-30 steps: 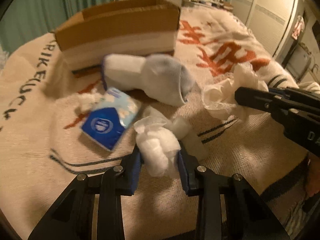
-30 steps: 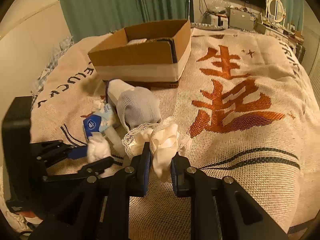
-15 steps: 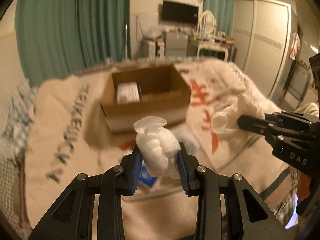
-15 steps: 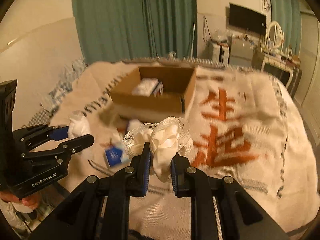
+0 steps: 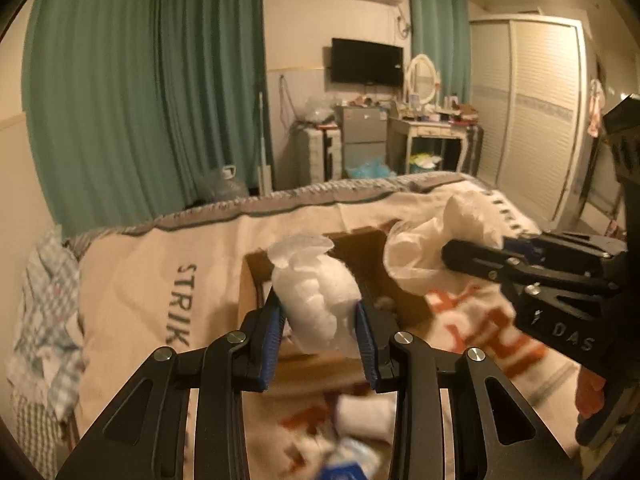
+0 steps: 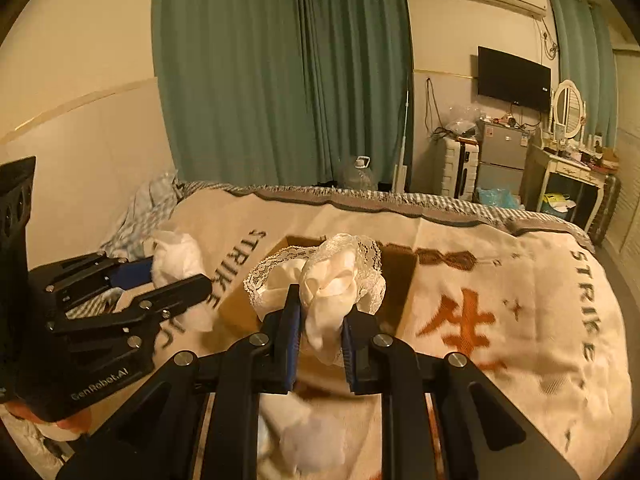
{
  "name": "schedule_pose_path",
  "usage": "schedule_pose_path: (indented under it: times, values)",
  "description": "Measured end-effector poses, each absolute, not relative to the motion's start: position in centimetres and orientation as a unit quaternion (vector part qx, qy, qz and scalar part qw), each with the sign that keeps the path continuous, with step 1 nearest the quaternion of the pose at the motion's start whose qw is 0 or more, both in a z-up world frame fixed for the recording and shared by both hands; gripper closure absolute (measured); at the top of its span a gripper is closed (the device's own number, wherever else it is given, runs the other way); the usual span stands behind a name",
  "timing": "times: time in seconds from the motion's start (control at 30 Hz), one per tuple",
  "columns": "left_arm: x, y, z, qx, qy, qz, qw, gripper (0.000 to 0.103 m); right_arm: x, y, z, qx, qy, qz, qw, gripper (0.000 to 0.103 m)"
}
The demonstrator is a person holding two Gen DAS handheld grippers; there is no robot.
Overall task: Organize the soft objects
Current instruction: 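Carry both cloths over the cardboard box and open both grippers, then grasp a small white item with right while left grasps the blue Vinda tissue pack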
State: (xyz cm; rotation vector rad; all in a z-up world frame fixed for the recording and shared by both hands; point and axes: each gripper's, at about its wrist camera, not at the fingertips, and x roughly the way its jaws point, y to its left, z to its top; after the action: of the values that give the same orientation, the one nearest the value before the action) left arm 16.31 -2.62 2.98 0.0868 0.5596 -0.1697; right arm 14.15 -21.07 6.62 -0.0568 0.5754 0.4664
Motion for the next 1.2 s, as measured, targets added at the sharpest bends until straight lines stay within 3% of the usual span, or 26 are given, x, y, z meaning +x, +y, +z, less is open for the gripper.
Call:
schedule_pose_path:
  times: [0.4,0.43,0.47,0.57,0.63,0.67,0.87,1.1,1.17,1.2]
  values:
    - [27.8,-2.8,-4.1,0.040,0.331,-0.081,0.939,0.067,27.1,-20.3,-0.6,-0.018,0.340,0.220,0.914,0.086]
    - [28.3,-2.9,-4.7,0.043,0.335,-0.078,0.938,0.066,27.6,-20.2,-1.2,-0.018,0.345,0.217,0.913,0.086]
    - [28.7,-3.1,-5.2,0.046,0.340,-0.076,0.936,0.058,28.2,-20.2,-2.0,-0.017,0.350,0.218,0.911,0.085]
    - [29.1,-3.4,-6.3,0.058,0.339,-0.066,0.937,0.038,28.9,-20.7,-3.4,-0.015,0.357,0.205,0.911,0.066]
    - [29.0,-3.7,-6.5,0.067,0.335,-0.061,0.938,0.034,28.8,-21.2,-3.5,-0.007,0.356,0.197,0.913,0.041]
    - [28.8,-3.7,-6.4,0.069,0.334,-0.059,0.938,0.034,28.8,-21.6,-3.5,-0.001,0.354,0.195,0.915,0.040]
    - [27.3,-3.0,-3.6,0.066,0.318,-0.043,0.945,0.033,25.6,-23.4,0.7,0.013,0.316,0.187,0.930,0.039]
    - [19.1,-3.0,5.6,0.075,0.232,-0.029,0.969,0.033,17.7,-24.6,9.5,-0.006,0.262,0.181,0.948,0.036]
    - [16.7,-2.8,7.8,0.075,0.207,-0.024,0.975,0.014,16.3,-24.7,10.7,-0.009,0.254,0.181,0.950,0.031]
    - [15.0,-2.6,8.9,0.075,0.187,-0.020,0.979,0.012,14.4,-25.0,12.2,-0.014,0.244,0.180,0.953,0.028]
